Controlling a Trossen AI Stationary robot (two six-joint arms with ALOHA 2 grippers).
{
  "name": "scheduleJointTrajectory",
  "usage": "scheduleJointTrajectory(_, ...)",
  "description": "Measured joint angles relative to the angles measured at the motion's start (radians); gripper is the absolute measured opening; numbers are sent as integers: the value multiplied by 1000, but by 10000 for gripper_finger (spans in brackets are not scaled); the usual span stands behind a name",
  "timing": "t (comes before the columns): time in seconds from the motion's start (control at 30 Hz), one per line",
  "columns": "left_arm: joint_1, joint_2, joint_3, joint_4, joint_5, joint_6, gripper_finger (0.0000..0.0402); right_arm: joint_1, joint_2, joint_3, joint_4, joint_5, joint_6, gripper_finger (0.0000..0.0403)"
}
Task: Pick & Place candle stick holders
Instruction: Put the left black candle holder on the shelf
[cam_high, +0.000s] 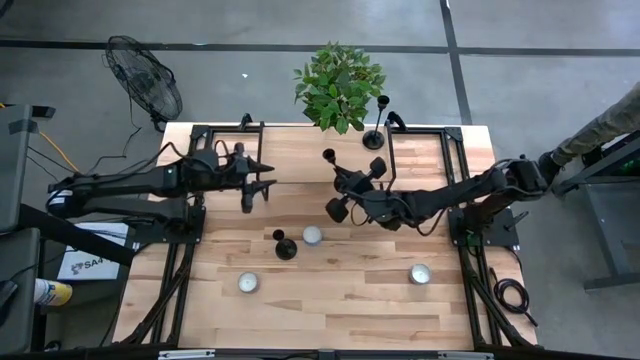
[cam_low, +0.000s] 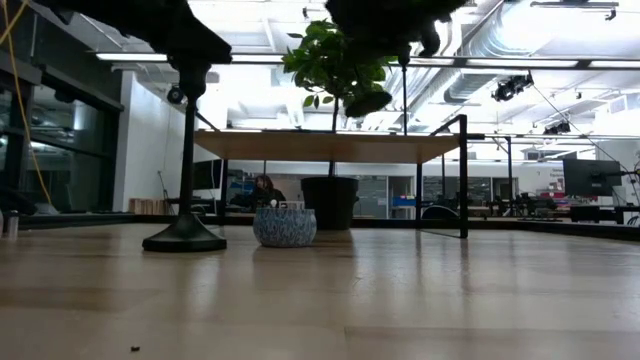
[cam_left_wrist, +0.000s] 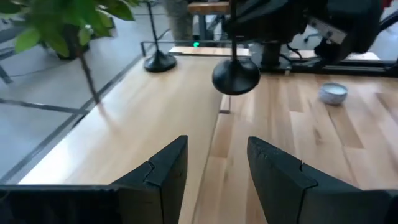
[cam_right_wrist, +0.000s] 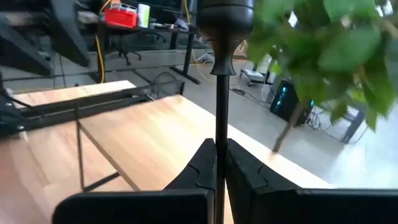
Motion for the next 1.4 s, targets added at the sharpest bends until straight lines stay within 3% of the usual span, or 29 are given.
scheduleJointTrajectory(0.27, 0, -76, -48, 1, 4, -29, 165, -5, -116, -229, 301, 13, -23, 3)
scheduleJointTrajectory(0.43, 0, -95, -114, 79, 5, -40, 165, -22, -168, -315, 368, 10, -14, 3)
scheduleJointTrajectory(0.67, 0, -95, -128, 140, 21, -40, 165, -81, -175, -325, 377, -35, -21, 3)
scheduleJointTrajectory(1.1, 0, -95, -128, 131, 35, -35, 165, -155, -174, -325, 377, 23, -43, 3)
scheduleJointTrajectory(1.4, 0, -95, -129, 131, 34, -36, 165, -196, -173, -325, 375, 9, -26, 3)
